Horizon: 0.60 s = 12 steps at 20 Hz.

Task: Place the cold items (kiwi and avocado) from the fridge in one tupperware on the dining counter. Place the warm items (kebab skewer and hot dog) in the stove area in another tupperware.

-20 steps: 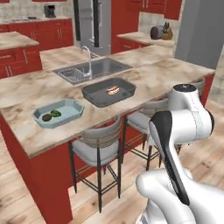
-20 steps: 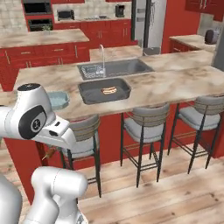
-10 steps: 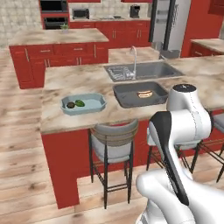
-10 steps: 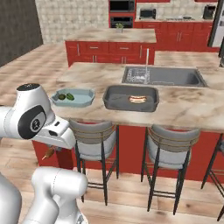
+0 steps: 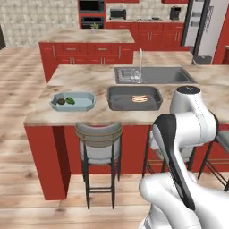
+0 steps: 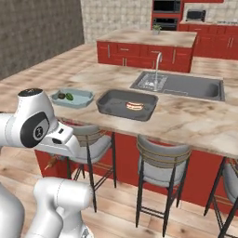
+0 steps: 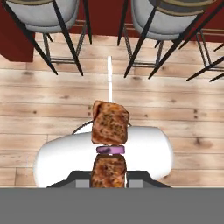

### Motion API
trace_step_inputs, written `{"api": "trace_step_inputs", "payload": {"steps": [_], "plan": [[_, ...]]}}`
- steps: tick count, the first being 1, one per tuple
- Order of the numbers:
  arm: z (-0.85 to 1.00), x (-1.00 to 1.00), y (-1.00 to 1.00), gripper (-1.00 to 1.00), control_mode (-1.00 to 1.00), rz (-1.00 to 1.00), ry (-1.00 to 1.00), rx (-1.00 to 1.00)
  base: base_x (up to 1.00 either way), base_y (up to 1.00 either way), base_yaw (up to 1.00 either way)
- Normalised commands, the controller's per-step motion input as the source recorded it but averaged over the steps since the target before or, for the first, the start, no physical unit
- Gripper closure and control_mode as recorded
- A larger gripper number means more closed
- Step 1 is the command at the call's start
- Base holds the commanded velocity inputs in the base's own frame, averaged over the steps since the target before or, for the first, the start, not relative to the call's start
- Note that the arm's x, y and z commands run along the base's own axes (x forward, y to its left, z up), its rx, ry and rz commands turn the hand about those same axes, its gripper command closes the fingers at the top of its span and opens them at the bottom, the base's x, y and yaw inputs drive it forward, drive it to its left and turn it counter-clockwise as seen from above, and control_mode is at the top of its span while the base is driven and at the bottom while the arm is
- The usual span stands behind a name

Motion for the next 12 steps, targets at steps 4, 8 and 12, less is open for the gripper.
{"api": "trace_step_inputs", "payload": {"steps": [4,8,12], "plan": [[0.0,0.0,0.0,1.0,1.0,0.0,0.0,0.0,0.0,-0.4,-0.27],[0.0,0.0,0.0,1.0,1.0,0.0,0.0,0.0,0.17,0.54,-0.21],[0.0,0.0,0.0,1.0,1.0,0.0,0.0,0.0,0.48,0.82,-0.3]]}}
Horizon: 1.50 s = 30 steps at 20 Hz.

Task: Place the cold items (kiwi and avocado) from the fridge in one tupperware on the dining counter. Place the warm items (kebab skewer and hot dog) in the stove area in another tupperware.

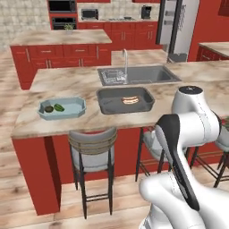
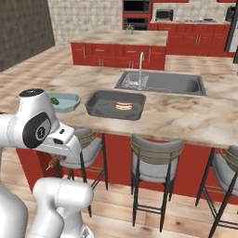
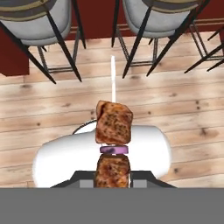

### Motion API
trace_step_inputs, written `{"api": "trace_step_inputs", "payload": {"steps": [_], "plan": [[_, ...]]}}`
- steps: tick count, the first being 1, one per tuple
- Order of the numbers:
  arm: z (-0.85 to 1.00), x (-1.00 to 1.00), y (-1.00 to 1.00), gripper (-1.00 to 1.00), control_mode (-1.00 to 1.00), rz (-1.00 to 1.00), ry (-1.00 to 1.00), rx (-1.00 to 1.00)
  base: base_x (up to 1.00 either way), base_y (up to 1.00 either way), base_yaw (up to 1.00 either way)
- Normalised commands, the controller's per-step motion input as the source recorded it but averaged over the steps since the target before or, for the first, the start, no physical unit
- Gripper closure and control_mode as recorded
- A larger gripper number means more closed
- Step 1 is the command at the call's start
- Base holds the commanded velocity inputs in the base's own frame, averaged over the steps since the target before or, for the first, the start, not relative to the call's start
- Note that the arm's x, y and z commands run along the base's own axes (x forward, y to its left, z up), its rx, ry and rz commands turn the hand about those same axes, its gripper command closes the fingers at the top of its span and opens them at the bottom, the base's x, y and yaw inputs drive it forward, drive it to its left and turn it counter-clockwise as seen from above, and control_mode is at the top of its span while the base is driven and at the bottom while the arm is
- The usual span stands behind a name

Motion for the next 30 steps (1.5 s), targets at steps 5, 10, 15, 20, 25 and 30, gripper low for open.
{"api": "trace_step_inputs", "payload": {"steps": [5,10,15,20,25,30], "plan": [[0.0,0.0,0.0,1.0,1.0,0.0,0.0,0.0,0.57,0.33,-0.19],[0.0,0.0,0.0,1.0,1.0,0.0,0.0,0.0,0.66,0.17,-0.07],[0.0,0.0,0.0,1.0,1.0,0.0,0.0,0.0,0.56,0.0,0.0],[0.0,0.0,0.0,1.0,1.0,0.0,0.0,0.0,0.6,0.0,0.0],[0.0,0.13,0.0,1.0,-1.0,0.0,-0.01,0.0,0.32,0.0,0.0],[0.01,-0.02,0.0,1.0,-1.0,0.0,-0.01,0.0,0.0,0.0,0.0]]}}
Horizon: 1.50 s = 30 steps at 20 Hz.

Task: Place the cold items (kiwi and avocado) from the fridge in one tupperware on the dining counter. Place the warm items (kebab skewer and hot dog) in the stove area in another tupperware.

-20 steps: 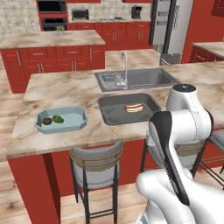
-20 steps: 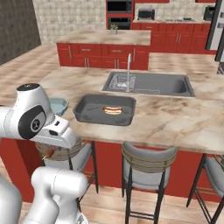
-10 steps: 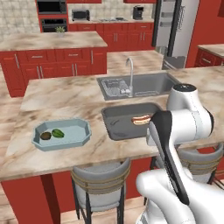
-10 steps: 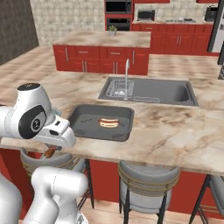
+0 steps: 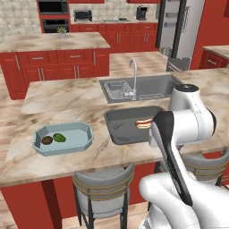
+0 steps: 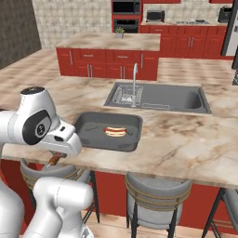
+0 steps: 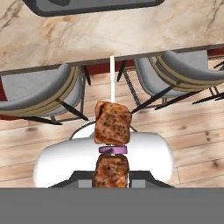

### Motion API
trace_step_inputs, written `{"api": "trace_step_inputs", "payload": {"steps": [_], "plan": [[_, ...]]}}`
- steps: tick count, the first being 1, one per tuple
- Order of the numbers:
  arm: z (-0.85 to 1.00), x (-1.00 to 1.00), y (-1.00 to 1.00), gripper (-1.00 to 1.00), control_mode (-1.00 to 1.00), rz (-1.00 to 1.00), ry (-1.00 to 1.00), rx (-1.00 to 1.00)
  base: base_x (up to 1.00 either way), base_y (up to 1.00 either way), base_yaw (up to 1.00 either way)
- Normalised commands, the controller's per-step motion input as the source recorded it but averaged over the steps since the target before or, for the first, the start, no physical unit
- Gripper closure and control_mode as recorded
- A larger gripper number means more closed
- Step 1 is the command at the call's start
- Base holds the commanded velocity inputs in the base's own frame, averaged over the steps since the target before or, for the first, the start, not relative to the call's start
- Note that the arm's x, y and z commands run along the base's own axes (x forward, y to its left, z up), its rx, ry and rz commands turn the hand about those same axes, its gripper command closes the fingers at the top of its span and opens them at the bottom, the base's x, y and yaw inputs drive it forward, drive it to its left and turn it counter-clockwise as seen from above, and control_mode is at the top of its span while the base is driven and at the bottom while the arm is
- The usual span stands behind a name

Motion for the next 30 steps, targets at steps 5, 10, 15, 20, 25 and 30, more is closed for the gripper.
{"api": "trace_step_inputs", "payload": {"steps": [5,10,15,20,25,30], "plan": [[0.49,-0.02,-0.01,1.0,-1.0,0.07,0.0,0.01,0.0,0.0,0.0],[0.59,0.11,0.0,1.0,-1.0,0.17,0.0,0.0,0.0,0.0,0.0],[0.11,0.85,-0.03,1.0,-1.0,0.26,0.01,0.0,0.0,0.0,0.0],[0.0,1.0,0.0,1.0,-1.0,0.4,0.0,0.02,0.0,0.0,0.0],[-0.08,0.97,-0.08,1.0,-1.0,0.31,0.0,0.0,0.0,0.0,0.0],[-0.41,0.97,0.0,1.0,-1.0,0.34,0.02,-0.05,0.0,0.0,0.0]]}}
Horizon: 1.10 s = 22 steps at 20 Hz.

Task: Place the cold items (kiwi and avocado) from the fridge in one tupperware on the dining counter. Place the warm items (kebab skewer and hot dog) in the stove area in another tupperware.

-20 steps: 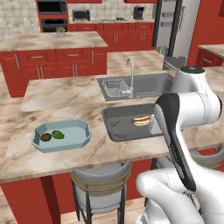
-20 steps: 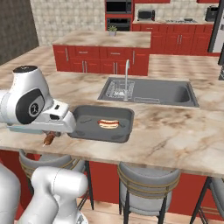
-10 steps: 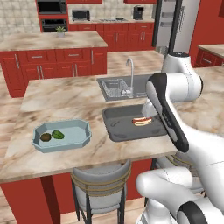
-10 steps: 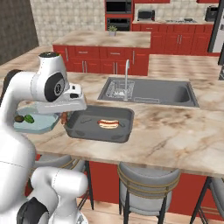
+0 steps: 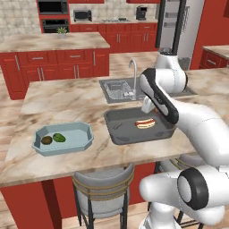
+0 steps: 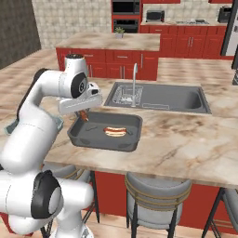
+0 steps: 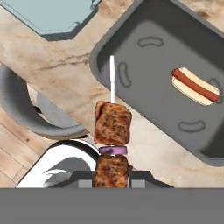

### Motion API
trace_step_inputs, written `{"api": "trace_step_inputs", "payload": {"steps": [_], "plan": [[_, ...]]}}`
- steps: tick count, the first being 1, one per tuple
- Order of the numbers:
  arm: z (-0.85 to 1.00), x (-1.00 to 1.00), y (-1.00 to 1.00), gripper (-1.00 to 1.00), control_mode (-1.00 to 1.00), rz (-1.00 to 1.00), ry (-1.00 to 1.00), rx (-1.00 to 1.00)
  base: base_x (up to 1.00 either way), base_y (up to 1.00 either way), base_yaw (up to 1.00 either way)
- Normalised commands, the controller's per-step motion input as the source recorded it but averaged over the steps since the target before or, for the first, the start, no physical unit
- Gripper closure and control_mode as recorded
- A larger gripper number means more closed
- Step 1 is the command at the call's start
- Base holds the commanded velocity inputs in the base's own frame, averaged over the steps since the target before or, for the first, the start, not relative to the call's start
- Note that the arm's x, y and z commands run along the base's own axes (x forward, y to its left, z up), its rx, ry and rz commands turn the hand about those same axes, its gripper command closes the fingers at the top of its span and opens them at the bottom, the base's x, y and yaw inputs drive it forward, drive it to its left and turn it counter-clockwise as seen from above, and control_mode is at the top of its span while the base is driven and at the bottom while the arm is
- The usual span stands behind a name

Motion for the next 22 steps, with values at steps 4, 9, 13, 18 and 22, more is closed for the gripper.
{"api": "trace_step_inputs", "payload": {"steps": [4,9,13,18,22], "plan": [[-0.56,0.95,0.0,1.0,-1.0,0.13,0.0,-0.06,0.0,0.0,0.0],[-0.6,0.87,0.01,1.0,-1.0,0.01,0.0,-0.1,0.0,0.0,0.0],[-0.6,0.7,0.06,1.0,-1.0,0.03,0.0,-0.07,0.0,0.0,0.0],[-0.54,0.42,0.02,1.0,-1.0,0.08,0.02,-0.01,0.0,0.0,0.0],[-0.33,0.5,0.0,1.0,-1.0,0.31,0.05,0.01,0.0,0.0,0.0]]}}
